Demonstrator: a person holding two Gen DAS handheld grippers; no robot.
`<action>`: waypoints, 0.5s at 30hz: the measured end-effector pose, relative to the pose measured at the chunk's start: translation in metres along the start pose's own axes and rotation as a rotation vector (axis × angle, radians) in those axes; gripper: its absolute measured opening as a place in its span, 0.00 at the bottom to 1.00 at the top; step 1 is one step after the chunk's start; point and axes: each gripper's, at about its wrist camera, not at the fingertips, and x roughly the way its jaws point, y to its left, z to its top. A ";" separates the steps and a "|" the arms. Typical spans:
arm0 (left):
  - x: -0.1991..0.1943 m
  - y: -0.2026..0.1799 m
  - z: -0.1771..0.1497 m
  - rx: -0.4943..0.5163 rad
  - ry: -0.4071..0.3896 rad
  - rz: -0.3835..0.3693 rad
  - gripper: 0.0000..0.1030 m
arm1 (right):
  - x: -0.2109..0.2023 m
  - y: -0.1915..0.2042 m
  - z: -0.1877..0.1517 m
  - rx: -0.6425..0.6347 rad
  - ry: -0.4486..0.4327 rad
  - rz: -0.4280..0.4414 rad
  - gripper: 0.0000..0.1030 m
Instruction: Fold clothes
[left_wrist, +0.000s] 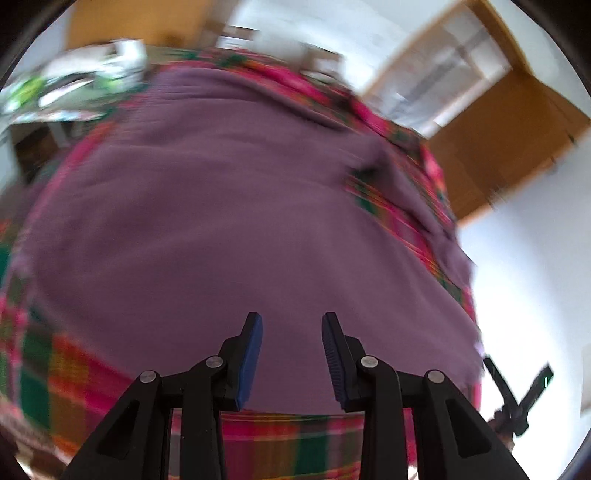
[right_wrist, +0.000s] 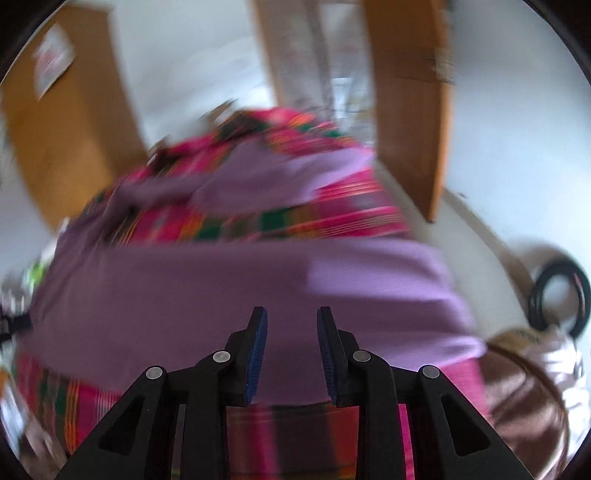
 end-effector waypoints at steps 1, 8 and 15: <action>-0.003 0.012 0.002 -0.035 -0.012 0.022 0.33 | 0.005 0.015 -0.003 -0.044 0.014 0.020 0.28; -0.016 0.076 0.003 -0.224 -0.074 0.098 0.33 | 0.012 0.060 -0.023 -0.137 0.056 0.115 0.31; -0.029 0.114 -0.001 -0.391 -0.113 0.024 0.33 | 0.004 0.114 -0.036 -0.314 0.044 0.255 0.34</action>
